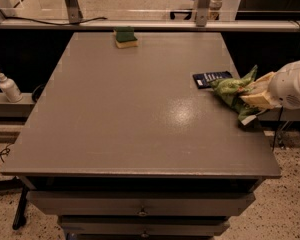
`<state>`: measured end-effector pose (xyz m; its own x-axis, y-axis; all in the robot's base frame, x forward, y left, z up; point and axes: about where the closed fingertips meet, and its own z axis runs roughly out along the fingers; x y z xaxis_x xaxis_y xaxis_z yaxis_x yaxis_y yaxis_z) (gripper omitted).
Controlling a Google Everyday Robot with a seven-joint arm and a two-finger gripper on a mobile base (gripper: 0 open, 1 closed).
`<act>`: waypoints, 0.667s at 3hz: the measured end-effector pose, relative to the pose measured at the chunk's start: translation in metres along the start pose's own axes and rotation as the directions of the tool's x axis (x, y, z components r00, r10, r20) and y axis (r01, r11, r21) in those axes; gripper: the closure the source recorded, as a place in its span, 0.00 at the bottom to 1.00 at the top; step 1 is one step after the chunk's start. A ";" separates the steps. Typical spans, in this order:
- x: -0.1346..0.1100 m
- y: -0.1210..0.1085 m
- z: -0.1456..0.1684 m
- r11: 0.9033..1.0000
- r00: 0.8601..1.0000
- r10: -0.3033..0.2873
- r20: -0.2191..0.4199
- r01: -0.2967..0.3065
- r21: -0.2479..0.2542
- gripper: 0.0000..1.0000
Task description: Move green jalapeno chip bag near rxbar blueberry
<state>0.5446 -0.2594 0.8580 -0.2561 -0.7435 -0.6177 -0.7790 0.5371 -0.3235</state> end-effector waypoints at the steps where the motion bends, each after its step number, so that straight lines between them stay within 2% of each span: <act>1: 0.001 0.002 0.004 1.000 1.000 -0.004 0.001 0.004 -0.029 0.58; 2: 0.000 0.002 0.003 1.000 1.000 -0.004 0.001 0.004 -0.030 0.35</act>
Offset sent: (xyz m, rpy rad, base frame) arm 0.0101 0.0363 -0.0482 0.0535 0.1066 0.1714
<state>0.5452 -0.2573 0.8552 -0.2519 -0.7453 -0.6173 -0.7969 0.5217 -0.3046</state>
